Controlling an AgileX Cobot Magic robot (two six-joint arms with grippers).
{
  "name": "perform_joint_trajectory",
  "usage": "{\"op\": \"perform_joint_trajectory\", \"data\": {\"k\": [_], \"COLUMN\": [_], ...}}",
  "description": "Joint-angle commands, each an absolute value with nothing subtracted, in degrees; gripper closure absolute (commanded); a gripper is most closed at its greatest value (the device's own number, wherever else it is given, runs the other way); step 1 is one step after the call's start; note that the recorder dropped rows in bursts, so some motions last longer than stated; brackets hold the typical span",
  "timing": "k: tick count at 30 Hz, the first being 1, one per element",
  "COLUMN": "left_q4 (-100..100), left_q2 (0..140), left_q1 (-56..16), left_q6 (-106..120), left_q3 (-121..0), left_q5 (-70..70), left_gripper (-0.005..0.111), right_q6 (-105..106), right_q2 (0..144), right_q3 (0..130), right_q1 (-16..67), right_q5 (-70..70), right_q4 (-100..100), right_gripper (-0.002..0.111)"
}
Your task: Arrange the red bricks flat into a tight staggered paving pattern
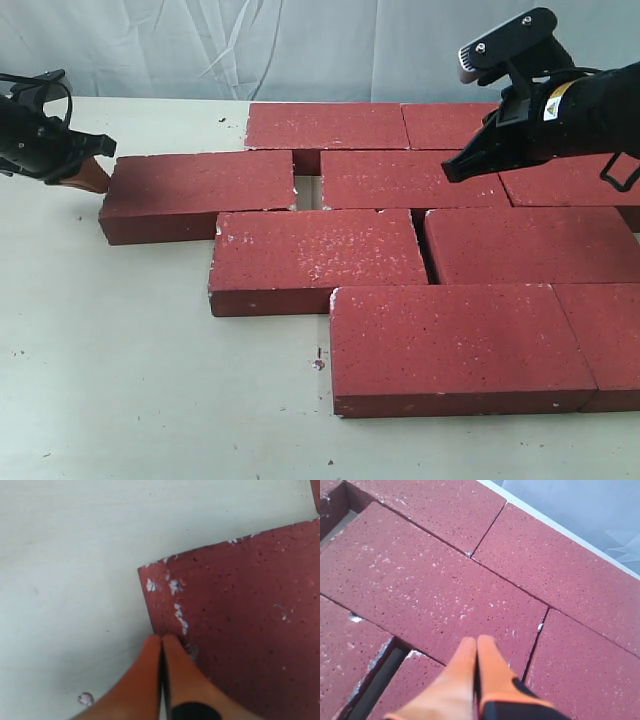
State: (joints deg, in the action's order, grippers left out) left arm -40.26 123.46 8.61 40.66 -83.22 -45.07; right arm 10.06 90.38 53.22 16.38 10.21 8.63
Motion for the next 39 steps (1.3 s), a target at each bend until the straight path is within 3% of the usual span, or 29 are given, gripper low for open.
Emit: {"op": "perform_joint_trajectory", "data": {"k": [1,39], "left_q4": [-41.3,-40.9], "left_q2": [123.6,123.6], "left_q1": [8.3,2.8], "left_q6": [40.5,41.1], "left_q3": [-83.2,-83.2], "left_q5": [-44.9,-42.4], "left_gripper": [0.107,0.107], "right_q6": [10.4,10.4], "right_q2": [90.4,90.6], "right_q3": [52.9,52.9], "right_q1": [16.1,16.1], "right_q5": [9.2,8.8], "right_q4": [8.9,8.9], "right_gripper": [0.109,0.109]}}
